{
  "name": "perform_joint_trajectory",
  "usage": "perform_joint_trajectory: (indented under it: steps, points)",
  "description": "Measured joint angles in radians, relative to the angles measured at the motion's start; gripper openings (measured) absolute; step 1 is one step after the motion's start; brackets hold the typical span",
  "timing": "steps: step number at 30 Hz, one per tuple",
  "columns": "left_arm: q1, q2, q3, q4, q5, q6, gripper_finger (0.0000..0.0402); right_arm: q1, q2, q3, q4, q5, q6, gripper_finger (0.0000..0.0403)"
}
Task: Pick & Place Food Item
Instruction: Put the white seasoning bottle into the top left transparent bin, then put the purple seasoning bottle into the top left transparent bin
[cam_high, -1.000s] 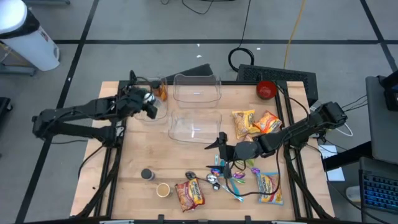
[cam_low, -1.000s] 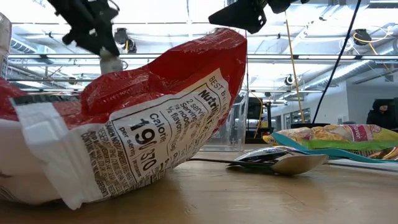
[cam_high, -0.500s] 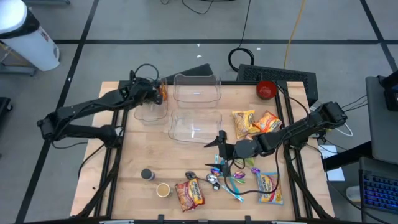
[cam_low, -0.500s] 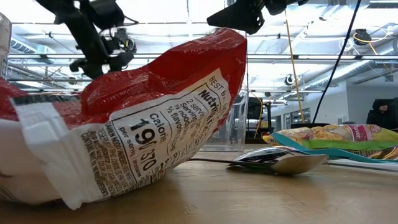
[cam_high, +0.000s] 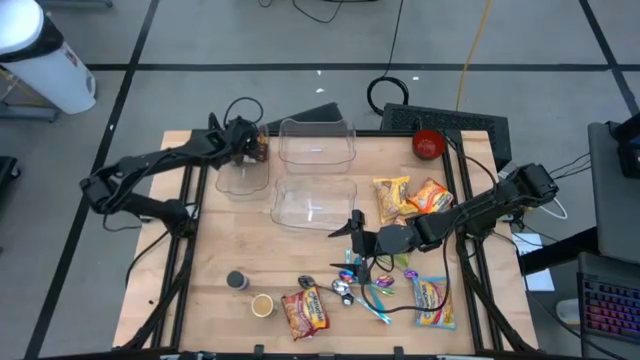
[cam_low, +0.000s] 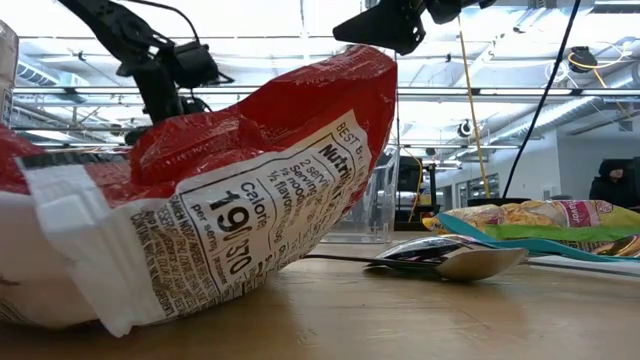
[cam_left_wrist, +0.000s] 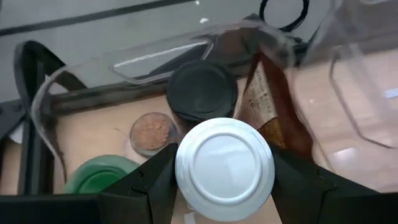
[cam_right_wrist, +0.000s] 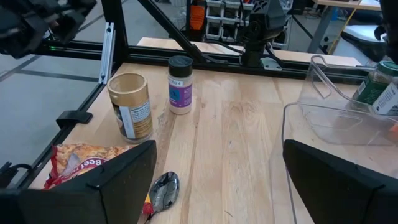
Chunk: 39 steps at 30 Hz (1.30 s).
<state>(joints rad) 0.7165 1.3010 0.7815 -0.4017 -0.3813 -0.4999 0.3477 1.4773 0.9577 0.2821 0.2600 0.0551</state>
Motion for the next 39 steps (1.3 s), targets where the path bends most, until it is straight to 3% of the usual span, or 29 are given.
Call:
perform_joint_trajectory:
  steps: [7,15,24,30,35,39]
  points:
    - [0.031,0.048,0.0,0.041,0.063,-0.005,0.0211,0.001,0.0,0.0,0.001,0.0,0.0,0.0345]
    - [0.035,0.06,0.002,0.052,0.067,-0.007,0.0214,0.001,0.0,0.0,0.001,0.0,0.0,0.0343]
    - [0.035,0.024,0.002,0.028,0.096,0.029,0.0364,0.001,0.0,0.0,0.001,0.0,0.0,0.0342]
    - [0.034,-0.118,0.002,-0.008,0.139,0.045,0.0394,0.001,0.0,0.0,0.001,0.0,0.0,0.0345]
    - [-0.001,-0.289,0.002,-0.033,0.272,0.059,0.0381,0.001,0.0,0.0,0.001,0.0,0.0,0.0342]
    - [-0.105,-0.445,0.002,-0.031,0.383,0.076,0.0372,0.001,0.0,0.0,-0.003,-0.001,0.007,0.0344]
